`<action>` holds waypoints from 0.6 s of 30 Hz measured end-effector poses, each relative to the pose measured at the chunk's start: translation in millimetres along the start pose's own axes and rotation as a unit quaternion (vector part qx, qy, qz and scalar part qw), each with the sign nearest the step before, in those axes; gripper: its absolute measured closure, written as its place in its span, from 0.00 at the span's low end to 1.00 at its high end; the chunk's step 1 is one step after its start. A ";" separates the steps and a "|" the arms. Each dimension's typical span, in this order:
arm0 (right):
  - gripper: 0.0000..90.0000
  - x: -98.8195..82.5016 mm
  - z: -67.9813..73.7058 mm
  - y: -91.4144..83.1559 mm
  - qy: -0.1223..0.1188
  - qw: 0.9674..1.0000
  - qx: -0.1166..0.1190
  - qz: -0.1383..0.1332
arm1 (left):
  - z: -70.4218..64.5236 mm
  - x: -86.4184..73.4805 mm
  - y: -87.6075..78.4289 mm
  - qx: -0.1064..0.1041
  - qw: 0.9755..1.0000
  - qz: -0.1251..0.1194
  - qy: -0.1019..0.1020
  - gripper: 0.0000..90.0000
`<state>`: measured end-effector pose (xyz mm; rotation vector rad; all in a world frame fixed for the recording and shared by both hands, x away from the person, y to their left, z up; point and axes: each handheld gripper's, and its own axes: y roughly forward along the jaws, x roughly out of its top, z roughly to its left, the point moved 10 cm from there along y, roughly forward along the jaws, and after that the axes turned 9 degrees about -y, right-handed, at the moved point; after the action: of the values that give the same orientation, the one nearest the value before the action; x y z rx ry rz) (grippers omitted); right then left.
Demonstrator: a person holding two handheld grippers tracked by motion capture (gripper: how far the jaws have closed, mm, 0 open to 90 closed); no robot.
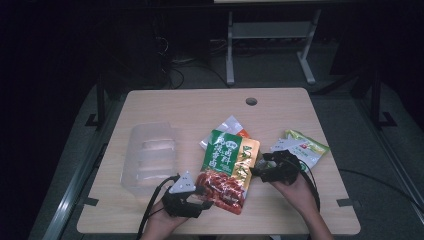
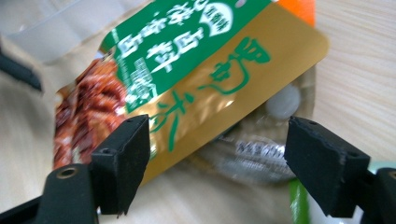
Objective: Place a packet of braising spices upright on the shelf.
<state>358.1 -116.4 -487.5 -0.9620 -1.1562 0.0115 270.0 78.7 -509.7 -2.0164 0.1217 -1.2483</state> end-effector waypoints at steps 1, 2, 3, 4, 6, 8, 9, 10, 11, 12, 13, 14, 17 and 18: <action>0.27 1.3 -1.7 1.4 0.003 1.000 -0.002 0.000 | 0.7 -1.4 2.3 0.002 1.000 0.007 0.005 0.55; 0.30 2.7 -5.1 3.5 0.001 1.000 -0.007 0.003 | 1.3 -2.1 3.7 0.004 1.000 0.011 0.007 0.58; 0.34 4.9 -7.7 6.4 0.006 1.000 -0.008 0.002 | 3.1 -3.4 6.7 0.004 1.000 0.019 0.007 0.64; 0.36 5.2 -9.7 8.3 0.009 1.000 -0.010 0.003 | 3.9 -3.9 8.1 0.006 1.000 0.022 0.005 0.65; 0.41 5.1 -11.8 12.4 0.017 1.000 -0.006 0.011 | 4.5 -4.4 9.6 0.006 1.000 0.025 0.005 0.68; 0.43 5.6 -12.6 14.0 0.015 1.000 -0.004 0.013 | 6.5 -6.9 12.4 0.009 0.999 0.036 0.005 0.68; 0.46 6.5 -13.8 15.5 0.011 1.000 -0.004 0.014 | 7.5 -8.7 14.1 0.012 0.999 0.042 0.004 0.68; 0.52 11.2 -12.9 17.0 0.004 1.000 -0.002 0.006 | 8.6 -10.2 14.8 0.014 0.999 0.047 0.003 0.68; 0.53 12.4 -12.1 17.0 0.003 1.000 -0.001 0.006 | 9.8 -11.0 16.0 0.014 0.999 0.048 0.000 0.68; 0.55 13.8 -12.1 17.3 0.000 1.000 -0.003 0.004 | 9.8 -11.0 16.0 0.014 0.999 0.048 0.000 0.68; 0.57 15.6 -11.2 17.8 -0.002 1.000 0.000 0.003 | 11.4 -11.6 17.6 0.015 0.999 0.051 -0.001 0.67; 0.59 17.0 -10.6 18.3 -0.004 1.000 0.002 0.000 | 11.4 -11.6 17.6 0.015 0.999 0.051 -0.001 0.67; 0.66 18.1 -5.7 20.3 0.000 1.000 0.015 0.002 | 10.6 -12.3 19.2 0.011 0.998 0.056 0.001 0.67; 0.67 18.2 -4.1 21.8 -0.004 1.000 0.022 0.002 | 10.6 -12.3 19.2 0.011 0.998 0.056 0.001 0.67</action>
<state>379.3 -97.0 -487.9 -0.9263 -1.1575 0.0442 277.7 76.1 -533.6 -1.9625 0.2181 -1.1775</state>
